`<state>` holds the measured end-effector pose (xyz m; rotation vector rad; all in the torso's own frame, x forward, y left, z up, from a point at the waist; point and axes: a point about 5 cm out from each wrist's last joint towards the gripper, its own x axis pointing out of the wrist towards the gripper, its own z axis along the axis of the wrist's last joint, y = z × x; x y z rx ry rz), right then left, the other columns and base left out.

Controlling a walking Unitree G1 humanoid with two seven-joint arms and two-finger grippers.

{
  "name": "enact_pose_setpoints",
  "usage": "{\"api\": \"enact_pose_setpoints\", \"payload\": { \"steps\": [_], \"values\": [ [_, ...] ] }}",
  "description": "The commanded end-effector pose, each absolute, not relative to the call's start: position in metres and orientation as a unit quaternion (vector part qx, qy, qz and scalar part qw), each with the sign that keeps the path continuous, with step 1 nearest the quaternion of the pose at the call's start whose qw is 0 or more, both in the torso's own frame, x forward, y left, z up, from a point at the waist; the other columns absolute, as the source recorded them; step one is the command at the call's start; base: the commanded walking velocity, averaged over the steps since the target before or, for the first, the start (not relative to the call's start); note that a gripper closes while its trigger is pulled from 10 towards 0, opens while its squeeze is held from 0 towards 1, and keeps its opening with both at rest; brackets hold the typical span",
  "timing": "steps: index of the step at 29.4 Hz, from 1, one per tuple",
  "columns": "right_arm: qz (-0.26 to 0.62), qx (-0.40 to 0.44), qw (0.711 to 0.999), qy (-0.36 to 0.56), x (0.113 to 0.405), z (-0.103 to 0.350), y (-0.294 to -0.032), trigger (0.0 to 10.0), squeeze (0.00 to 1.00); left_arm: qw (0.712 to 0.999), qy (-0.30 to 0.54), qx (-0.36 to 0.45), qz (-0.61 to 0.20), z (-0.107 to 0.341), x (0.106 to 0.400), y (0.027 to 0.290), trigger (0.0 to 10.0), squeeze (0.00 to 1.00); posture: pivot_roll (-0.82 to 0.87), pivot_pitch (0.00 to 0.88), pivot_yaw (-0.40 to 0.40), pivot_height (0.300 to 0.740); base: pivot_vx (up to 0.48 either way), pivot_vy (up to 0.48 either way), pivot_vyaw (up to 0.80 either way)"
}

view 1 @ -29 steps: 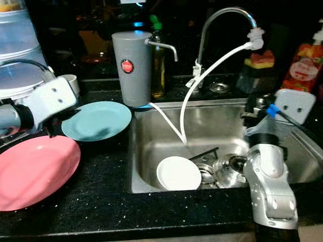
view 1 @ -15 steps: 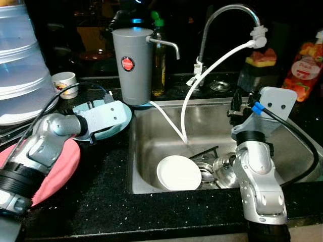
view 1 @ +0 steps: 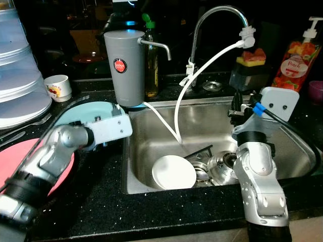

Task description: Kitchen organization

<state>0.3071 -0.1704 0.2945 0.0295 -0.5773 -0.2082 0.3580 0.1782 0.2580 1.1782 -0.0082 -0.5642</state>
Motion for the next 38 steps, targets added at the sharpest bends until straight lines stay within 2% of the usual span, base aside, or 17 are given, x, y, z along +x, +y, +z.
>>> {"api": "enact_pose_setpoints", "payload": {
  "steps": [1, 6, 8, 10, 13, 17, 18, 19, 20, 21, 22, 28, 33, 34, 37, 38],
  "values": [
    [-0.108, 0.012, 0.952, -0.285, 0.305, 0.295, -0.170, 10.0, 0.00, 0.788, 0.011, 0.560, -0.258, 0.252, 0.355, 0.182, 10.0, 0.00, 0.05, 0.109, 0.006, 0.740, 0.000, 0.000, 0.00],
    [-0.110, 0.016, 0.954, -0.278, 0.305, 0.292, -0.172, 10.0, 0.00, 0.797, -0.006, 0.563, -0.217, 0.249, 0.347, 0.182, 10.0, 0.00, 0.05, 0.119, 0.001, 0.740, 0.000, 0.000, 0.00],
    [-0.111, 0.016, 0.954, -0.277, 0.305, 0.291, -0.172, 10.0, 0.00, 0.795, -0.004, 0.572, -0.203, 0.246, 0.348, 0.185, 10.0, 0.00, 0.05, 0.120, 0.000, 0.740, 0.000, 0.000, 0.00],
    [-0.109, 0.018, 0.955, -0.274, 0.306, 0.290, -0.172, 10.0, 0.00, 0.783, 0.000, 0.604, -0.149, 0.235, 0.351, 0.200, 10.0, 0.00, 0.05, 0.120, -0.005, 0.740, 0.000, 0.000, 0.00],
    [-0.105, 0.018, 0.956, -0.274, 0.306, 0.290, -0.171, 10.0, 0.00, 0.782, 0.015, 0.612, -0.116, 0.229, 0.357, 0.210, 10.0, 0.00, 0.05, 0.119, -0.009, 0.740, 0.000, 0.000, 0.00],
    [-0.103, 0.018, 0.956, -0.275, 0.307, 0.291, -0.170, 10.0, 0.00, 0.778, 0.031, 0.618, -0.107, 0.226, 0.362, 0.215, 10.0, 0.00, 0.04, 0.116, -0.011, 0.740, 0.000, 0.000, 0.00],
    [-0.103, 0.018, 0.956, -0.275, 0.307, 0.291, -0.169, 10.0, 0.00, 0.777, 0.034, 0.620, -0.105, 0.226, 0.365, 0.216, 8.3, 0.00, 0.04, 0.116, -0.011, 0.740, 0.000, 0.000, 0.00],
    [-0.103, 0.018, 0.956, -0.276, 0.307, 0.291, -0.169, 10.0, 0.00, 0.776, 0.035, 0.621, -0.104, 0.225, 0.366, 0.216, 8.3, 0.00, 0.04, 0.116, -0.011, 0.740, 0.000, 0.000, 0.00],
    [-0.103, 0.017, 0.955, -0.276, 0.307, 0.291, -0.169, 10.0, 0.00, 0.774, 0.039, 0.623, -0.105, 0.225, 0.368, 0.216, 1.5, 0.00, 0.04, 0.112, -0.005, 0.740, 0.000, 0.000, 0.00],
    [-0.103, 0.017, 0.955, -0.277, 0.307, 0.292, -0.169, 10.0, 0.00, 0.772, 0.040, 0.626, -0.106, 0.224, 0.369, 0.216, 1.0, 0.00, 0.04, 0.112, -0.005, 0.740, 0.000, 0.000, 0.00],
    [-0.105, 0.019, 0.955, -0.278, 0.306, 0.292, -0.169, 10.0, 0.00, 0.763, 0.042, 0.635, -0.113, 0.223, 0.372, 0.214, 0.0, 0.00, 0.03, 0.109, 0.002, 0.740, 0.000, 0.000, 0.00],
    [-0.110, 0.022, 0.954, -0.277, 0.305, 0.292, -0.171, 10.0, 0.00, 0.754, 0.032, 0.646, -0.117, 0.226, 0.374, 0.212, 0.0, 0.00, 0.03, 0.105, 0.009, 0.740, 0.000, 0.000, 0.00],
    [-0.108, 0.026, 0.954, -0.277, 0.304, 0.291, -0.172, 10.0, 0.00, 0.758, 0.017, 0.643, -0.107, 0.231, 0.376, 0.211, 0.0, 0.00, 0.02, 0.100, 0.020, 0.740, 0.000, 0.000, 0.00],
    [-0.104, 0.034, 0.955, -0.276, 0.304, 0.291, -0.172, 10.0, 0.00, 0.764, 0.001, 0.639, -0.094, 0.234, 0.375, 0.210, 10.0, 0.00, 0.02, 0.099, 0.029, 0.740, 0.000, 0.000, 0.00],
    [-0.090, 0.060, 0.956, -0.272, 0.303, 0.292, -0.171, 10.0, 0.00, 0.777, -0.033, 0.624, -0.079, 0.240, 0.370, 0.205, 10.0, 0.00, 0.02, 0.098, 0.033, 0.740, 0.000, 0.000, 0.00],
    [-0.077, 0.091, 0.957, -0.263, 0.304, 0.291, -0.171, 10.0, 0.00, 0.783, -0.055, 0.616, -0.075, 0.241, 0.366, 0.201, 10.0, 0.00, 0.02, 0.097, 0.033, 0.740, 0.000, 0.000, 0.00]
  ]
}}
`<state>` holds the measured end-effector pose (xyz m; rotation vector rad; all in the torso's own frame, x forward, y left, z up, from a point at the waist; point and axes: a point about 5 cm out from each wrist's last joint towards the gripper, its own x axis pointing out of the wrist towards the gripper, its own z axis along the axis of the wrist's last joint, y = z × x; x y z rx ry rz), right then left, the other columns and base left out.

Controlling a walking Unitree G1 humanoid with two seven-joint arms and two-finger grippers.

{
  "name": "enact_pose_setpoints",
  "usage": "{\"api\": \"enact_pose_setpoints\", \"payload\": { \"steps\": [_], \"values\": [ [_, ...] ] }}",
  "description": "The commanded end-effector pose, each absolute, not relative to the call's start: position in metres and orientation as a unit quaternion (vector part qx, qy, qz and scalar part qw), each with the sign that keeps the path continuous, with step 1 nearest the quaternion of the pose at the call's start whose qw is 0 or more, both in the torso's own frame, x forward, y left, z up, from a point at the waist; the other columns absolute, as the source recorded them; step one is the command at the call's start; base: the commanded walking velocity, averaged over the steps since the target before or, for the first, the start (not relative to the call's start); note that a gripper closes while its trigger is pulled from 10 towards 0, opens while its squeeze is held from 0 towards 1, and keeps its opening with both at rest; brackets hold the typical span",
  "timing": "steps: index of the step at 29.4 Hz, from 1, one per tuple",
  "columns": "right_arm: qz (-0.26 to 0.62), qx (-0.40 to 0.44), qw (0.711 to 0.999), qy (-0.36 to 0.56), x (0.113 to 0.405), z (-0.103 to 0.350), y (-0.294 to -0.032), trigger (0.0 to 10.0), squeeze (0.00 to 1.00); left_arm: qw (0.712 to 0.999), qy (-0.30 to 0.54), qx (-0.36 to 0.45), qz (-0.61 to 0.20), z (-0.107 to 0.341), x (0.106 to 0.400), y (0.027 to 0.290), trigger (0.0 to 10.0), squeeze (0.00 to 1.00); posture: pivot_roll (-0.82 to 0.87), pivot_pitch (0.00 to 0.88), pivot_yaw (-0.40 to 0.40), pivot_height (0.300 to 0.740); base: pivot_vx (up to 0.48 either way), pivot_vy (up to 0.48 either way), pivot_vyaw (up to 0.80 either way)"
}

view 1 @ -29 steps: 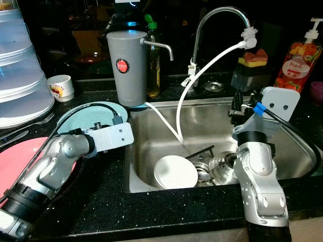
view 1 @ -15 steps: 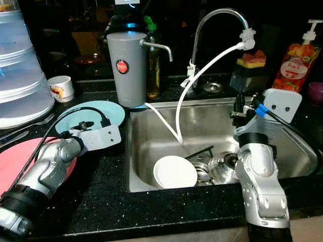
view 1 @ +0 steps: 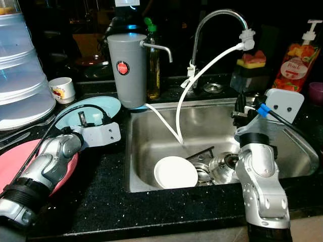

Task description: Kitchen organization

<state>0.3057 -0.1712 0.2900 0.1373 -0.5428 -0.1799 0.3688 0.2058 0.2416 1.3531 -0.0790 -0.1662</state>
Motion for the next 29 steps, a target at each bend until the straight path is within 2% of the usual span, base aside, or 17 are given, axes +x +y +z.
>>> {"api": "enact_pose_setpoints", "payload": {
  "steps": [1, 3, 4, 7, 9, 18, 20, 24, 27, 29],
  "values": [
    [-0.063, 0.124, 0.957, -0.253, 0.304, 0.290, -0.170, 10.0, 0.00, 0.786, -0.077, 0.608, -0.075, 0.241, 0.361, 0.195, 10.0, 0.00, 0.02, 0.097, 0.033, 0.740, 0.000, 0.000, 0.00],
    [-0.036, 0.179, 0.955, -0.235, 0.306, 0.287, -0.170, 10.0, 0.00, 0.791, -0.113, 0.596, -0.076, 0.242, 0.352, 0.184, 10.0, 0.00, 0.03, 0.095, 0.026, 0.740, 0.000, 0.000, 0.00],
    [-0.036, 0.179, 0.955, -0.235, 0.306, 0.287, -0.170, 10.0, 0.00, 0.791, -0.113, 0.596, -0.076, 0.242, 0.352, 0.184, 10.0, 0.00, 0.03, 0.095, 0.026, 0.740, 0.000, 0.000, 0.00],
    [0.018, 0.251, 0.946, -0.206, 0.310, 0.284, -0.165, 10.0, 0.00, 0.796, -0.181, 0.571, -0.092, 0.243, 0.335, 0.157, 10.0, 0.00, 0.05, 0.092, 0.015, 0.740, 0.000, 0.000, 0.00],
    [0.075, 0.308, 0.929, -0.192, 0.311, 0.286, -0.155, 10.0, 0.00, 0.796, -0.219, 0.555, -0.103, 0.242, 0.324, 0.138, 10.0, 0.00, 0.05, 0.091, 0.009, 0.740, 0.000, 0.000, 0.00],
    [0.194, 0.382, 0.887, -0.172, 0.304, 0.297, -0.138, 10.0, 0.00, 0.799, -0.268, 0.522, -0.135, 0.237, 0.305, 0.107, 10.0, 0.00, 0.06, 0.086, -0.010, 0.740, 0.000, 0.000, 0.00],
    [0.231, 0.401, 0.876, -0.137, 0.303, 0.294, -0.132, 10.0, 0.00, 0.789, -0.302, 0.517, -0.139, 0.241, 0.301, 0.098, 10.0, 0.00, 0.05, 0.081, -0.015, 0.740, 0.000, 0.000, 0.00],
    [0.247, 0.407, 0.874, -0.100, 0.304, 0.287, -0.127, 10.0, 0.00, 0.776, -0.333, 0.517, -0.139, 0.247, 0.301, 0.092, 10.0, 0.00, 0.04, 0.075, -0.020, 0.740, 0.000, 0.000, 0.00],
    [0.236, 0.412, 0.879, -0.041, 0.311, 0.272, -0.121, 10.0, 0.00, 0.751, -0.379, 0.518, -0.151, 0.255, 0.298, 0.080, 10.0, 0.00, 0.04, 0.073, -0.020, 0.740, 0.000, 0.000, 0.00],
    [0.233, 0.411, 0.881, -0.030, 0.312, 0.269, -0.119, 10.0, 0.00, 0.747, -0.385, 0.519, -0.156, 0.255, 0.298, 0.078, 10.0, 0.00, 0.04, 0.072, -0.018, 0.740, 0.000, 0.000, 0.00]
  ]
}}
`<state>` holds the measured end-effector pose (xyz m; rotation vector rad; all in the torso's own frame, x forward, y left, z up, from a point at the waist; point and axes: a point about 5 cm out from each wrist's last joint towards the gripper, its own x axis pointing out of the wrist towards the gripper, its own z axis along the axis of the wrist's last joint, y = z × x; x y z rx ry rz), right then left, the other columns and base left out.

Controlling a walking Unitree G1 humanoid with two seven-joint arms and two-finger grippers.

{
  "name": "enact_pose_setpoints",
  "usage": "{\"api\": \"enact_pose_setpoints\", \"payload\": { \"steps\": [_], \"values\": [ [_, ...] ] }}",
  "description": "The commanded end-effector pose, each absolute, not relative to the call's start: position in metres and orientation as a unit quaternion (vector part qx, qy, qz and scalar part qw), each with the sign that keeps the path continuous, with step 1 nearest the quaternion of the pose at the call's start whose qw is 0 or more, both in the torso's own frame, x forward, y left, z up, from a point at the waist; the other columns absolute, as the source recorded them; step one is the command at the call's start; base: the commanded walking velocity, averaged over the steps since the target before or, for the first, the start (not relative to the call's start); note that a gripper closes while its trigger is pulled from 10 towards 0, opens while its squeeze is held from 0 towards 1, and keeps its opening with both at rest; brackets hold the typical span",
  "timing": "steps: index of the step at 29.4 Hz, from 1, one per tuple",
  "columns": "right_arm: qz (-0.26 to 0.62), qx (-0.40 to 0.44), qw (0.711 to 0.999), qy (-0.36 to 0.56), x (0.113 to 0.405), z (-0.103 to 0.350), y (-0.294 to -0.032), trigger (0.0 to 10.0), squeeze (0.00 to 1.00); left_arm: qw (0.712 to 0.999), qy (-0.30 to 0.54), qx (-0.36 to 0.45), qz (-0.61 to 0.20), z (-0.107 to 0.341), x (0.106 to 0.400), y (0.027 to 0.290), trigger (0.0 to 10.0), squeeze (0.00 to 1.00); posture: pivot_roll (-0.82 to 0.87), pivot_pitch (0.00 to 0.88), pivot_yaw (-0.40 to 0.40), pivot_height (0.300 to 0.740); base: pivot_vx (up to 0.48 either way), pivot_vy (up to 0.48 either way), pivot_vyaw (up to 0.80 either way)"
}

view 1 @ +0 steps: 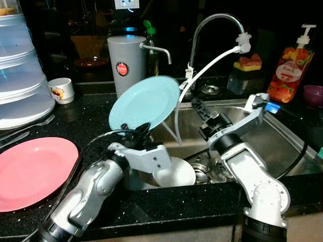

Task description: Kitchen organization

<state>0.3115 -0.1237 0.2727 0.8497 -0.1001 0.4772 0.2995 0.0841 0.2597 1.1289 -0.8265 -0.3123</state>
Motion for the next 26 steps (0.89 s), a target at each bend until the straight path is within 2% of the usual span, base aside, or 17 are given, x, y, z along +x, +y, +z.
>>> {"api": "enact_pose_setpoints", "payload": {
  "steps": [1, 7, 12, 17, 26],
  "values": [
    [0.231, 0.411, 0.882, -0.022, 0.313, 0.267, -0.118, 10.0, 0.00, 0.743, -0.389, 0.520, -0.161, 0.254, 0.298, 0.076, 10.0, 0.00, 0.04, 0.071, -0.017, 0.740, 0.000, 0.000, 0.00],
    [0.218, 0.425, 0.879, -0.006, 0.318, 0.265, -0.113, 10.0, 0.00, 0.716, -0.409, 0.525, -0.209, 0.246, 0.296, 0.062, 10.0, 0.00, 0.04, 0.069, -0.014, 0.740, 0.000, 0.000, 0.00],
    [0.219, 0.431, 0.875, -0.029, 0.315, 0.271, -0.120, 10.0, 0.00, 0.717, -0.413, 0.530, -0.186, 0.252, 0.304, 0.067, 10.0, 0.00, 0.04, 0.071, -0.012, 0.740, 0.000, 0.000, 0.00],
    [0.216, 0.449, 0.865, -0.059, 0.308, 0.276, -0.134, 10.0, 0.00, 0.720, -0.408, 0.543, -0.143, 0.261, 0.318, 0.084, 10.0, 0.00, 0.04, 0.073, -0.009, 0.740, 0.000, 0.000, 0.00],
    [0.254, 0.459, 0.847, -0.089, 0.301, 0.288, -0.130, 10.0, 0.00, 0.721, -0.397, 0.551, -0.140, 0.255, 0.326, 0.088, 10.0, 0.00, 0.03, 0.076, -0.006, 0.740, 0.000, 0.000, 0.00]
  ]
}}
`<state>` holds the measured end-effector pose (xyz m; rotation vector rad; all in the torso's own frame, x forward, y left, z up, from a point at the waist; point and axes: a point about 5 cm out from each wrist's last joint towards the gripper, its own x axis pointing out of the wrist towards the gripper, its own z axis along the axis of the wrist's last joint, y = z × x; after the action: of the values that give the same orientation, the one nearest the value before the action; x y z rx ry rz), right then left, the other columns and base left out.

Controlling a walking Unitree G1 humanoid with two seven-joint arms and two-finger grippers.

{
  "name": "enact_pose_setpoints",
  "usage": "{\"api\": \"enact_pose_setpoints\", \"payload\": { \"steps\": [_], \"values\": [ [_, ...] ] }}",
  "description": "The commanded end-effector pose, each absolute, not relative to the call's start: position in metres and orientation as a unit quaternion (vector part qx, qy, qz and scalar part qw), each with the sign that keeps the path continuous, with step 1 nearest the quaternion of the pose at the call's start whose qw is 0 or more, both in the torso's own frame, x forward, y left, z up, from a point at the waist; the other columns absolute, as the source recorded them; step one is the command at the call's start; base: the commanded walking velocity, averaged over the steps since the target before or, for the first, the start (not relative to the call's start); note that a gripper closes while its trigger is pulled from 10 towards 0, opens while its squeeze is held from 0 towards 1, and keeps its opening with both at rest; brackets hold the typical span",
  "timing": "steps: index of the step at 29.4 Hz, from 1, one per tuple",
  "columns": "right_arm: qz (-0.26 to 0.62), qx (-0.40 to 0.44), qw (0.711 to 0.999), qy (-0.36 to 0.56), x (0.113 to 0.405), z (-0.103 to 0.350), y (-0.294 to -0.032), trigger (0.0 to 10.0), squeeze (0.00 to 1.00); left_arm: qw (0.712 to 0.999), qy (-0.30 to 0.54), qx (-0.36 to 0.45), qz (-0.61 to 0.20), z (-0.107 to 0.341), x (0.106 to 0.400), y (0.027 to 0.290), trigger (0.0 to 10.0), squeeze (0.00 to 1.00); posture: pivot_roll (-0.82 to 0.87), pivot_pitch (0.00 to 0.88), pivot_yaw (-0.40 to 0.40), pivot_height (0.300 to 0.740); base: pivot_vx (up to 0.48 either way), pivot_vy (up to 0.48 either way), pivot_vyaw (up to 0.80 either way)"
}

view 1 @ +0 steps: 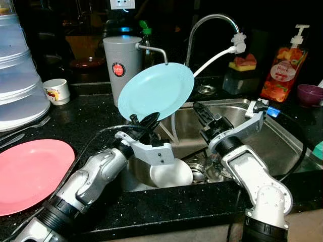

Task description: Kitchen organization

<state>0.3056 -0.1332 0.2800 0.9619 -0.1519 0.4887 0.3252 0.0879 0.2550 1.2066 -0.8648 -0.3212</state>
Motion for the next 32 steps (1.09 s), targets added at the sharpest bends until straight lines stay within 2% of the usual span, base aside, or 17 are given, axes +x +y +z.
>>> {"api": "enact_pose_setpoints", "payload": {
  "steps": [1, 13, 22, 24, 28, 29, 30, 31, 32],
  "values": [
    [0.259, 0.459, 0.845, -0.091, 0.301, 0.289, -0.128, 10.0, 0.00, 0.720, -0.397, 0.550, -0.143, 0.253, 0.325, 0.086, 10.0, 0.00, 0.03, 0.076, -0.006, 0.740, 0.000, 0.000, 0.00],
    [0.267, 0.465, 0.841, -0.073, 0.307, 0.292, -0.116, 10.0, 0.00, 0.711, -0.417, 0.537, -0.180, 0.244, 0.318, 0.067, 10.0, 0.00, 0.03, 0.076, -0.013, 0.740, 0.000, 0.000, 0.00],
    [0.203, 0.448, 0.870, -0.036, 0.324, 0.278, -0.118, 10.0, 0.00, 0.703, -0.431, 0.531, -0.198, 0.242, 0.314, 0.058, 10.0, 0.00, 0.04, 0.073, -0.012, 0.740, 0.000, 0.000, 0.00],
    [0.164, 0.443, 0.881, -0.018, 0.332, 0.270, -0.121, 10.0, 0.00, 0.699, -0.436, 0.528, -0.208, 0.239, 0.310, 0.054, 10.0, 0.00, 0.04, 0.073, -0.012, 0.740, 0.000, 0.000, 0.00],
    [0.138, 0.445, 0.885, -0.014, 0.337, 0.266, -0.124, 10.0, 0.00, 0.695, -0.432, 0.529, -0.222, 0.233, 0.307, 0.052, 10.0, 0.00, 0.04, 0.073, -0.012, 0.740, 0.000, 0.000, 0.00],
    [0.132, 0.446, 0.885, -0.017, 0.338, 0.266, -0.125, 0.7, 0.00, 0.696, -0.430, 0.529, -0.224, 0.231, 0.307, 0.052, 10.0, 0.00, 0.04, 0.073, -0.010, 0.740, 0.000, 0.000, 0.00],
    [0.128, 0.447, 0.885, -0.019, 0.339, 0.266, -0.126, 0.7, 0.00, 0.696, -0.429, 0.529, -0.226, 0.230, 0.307, 0.052, 10.0, 0.00, 0.04, 0.073, -0.010, 0.740, 0.000, 0.000, 0.00],
    [0.126, 0.448, 0.885, -0.023, 0.339, 0.266, -0.127, 0.0, 0.00, 0.697, -0.428, 0.529, -0.227, 0.230, 0.307, 0.052, 10.0, 0.00, 0.04, 0.073, -0.011, 0.740, 0.000, 0.000, 0.00],
    [0.126, 0.448, 0.885, -0.023, 0.339, 0.266, -0.127, 0.0, 0.00, 0.697, -0.428, 0.529, -0.227, 0.230, 0.307, 0.052, 10.0, 0.00, 0.04, 0.073, -0.011, 0.740, 0.000, 0.000, 0.00]
  ]
}}
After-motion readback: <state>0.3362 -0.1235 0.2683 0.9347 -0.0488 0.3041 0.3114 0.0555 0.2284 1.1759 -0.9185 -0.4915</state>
